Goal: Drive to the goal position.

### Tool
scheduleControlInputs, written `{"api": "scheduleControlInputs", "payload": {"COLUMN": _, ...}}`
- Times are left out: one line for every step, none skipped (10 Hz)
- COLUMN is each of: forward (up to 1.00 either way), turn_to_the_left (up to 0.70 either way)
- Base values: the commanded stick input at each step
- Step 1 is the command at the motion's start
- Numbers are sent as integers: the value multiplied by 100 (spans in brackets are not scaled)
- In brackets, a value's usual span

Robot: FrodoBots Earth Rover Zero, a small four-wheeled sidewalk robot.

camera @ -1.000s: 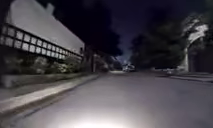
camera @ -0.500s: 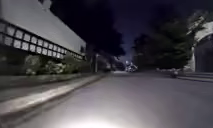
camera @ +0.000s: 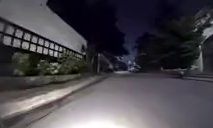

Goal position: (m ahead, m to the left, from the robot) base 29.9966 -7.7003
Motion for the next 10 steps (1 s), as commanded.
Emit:
{"api": "scheduleControlInputs", "payload": {"forward": 100, "turn_to_the_left": -40}}
{"api": "scheduleControlInputs", "payload": {"forward": 100, "turn_to_the_left": -40}}
{"api": "scheduleControlInputs", "payload": {"forward": 100, "turn_to_the_left": -40}}
{"api": "scheduleControlInputs", "payload": {"forward": 100, "turn_to_the_left": -40}}
{"api": "scheduleControlInputs", "payload": {"forward": 100, "turn_to_the_left": -40}}
{"api": "scheduleControlInputs", "payload": {"forward": 100, "turn_to_the_left": -40}}
{"api": "scheduleControlInputs", "payload": {"forward": 100, "turn_to_the_left": -37}}
{"api": "scheduleControlInputs", "payload": {"forward": 100, "turn_to_the_left": -12}}
{"api": "scheduleControlInputs", "payload": {"forward": 100, "turn_to_the_left": 0}}
{"api": "scheduleControlInputs", "payload": {"forward": 100, "turn_to_the_left": 0}}
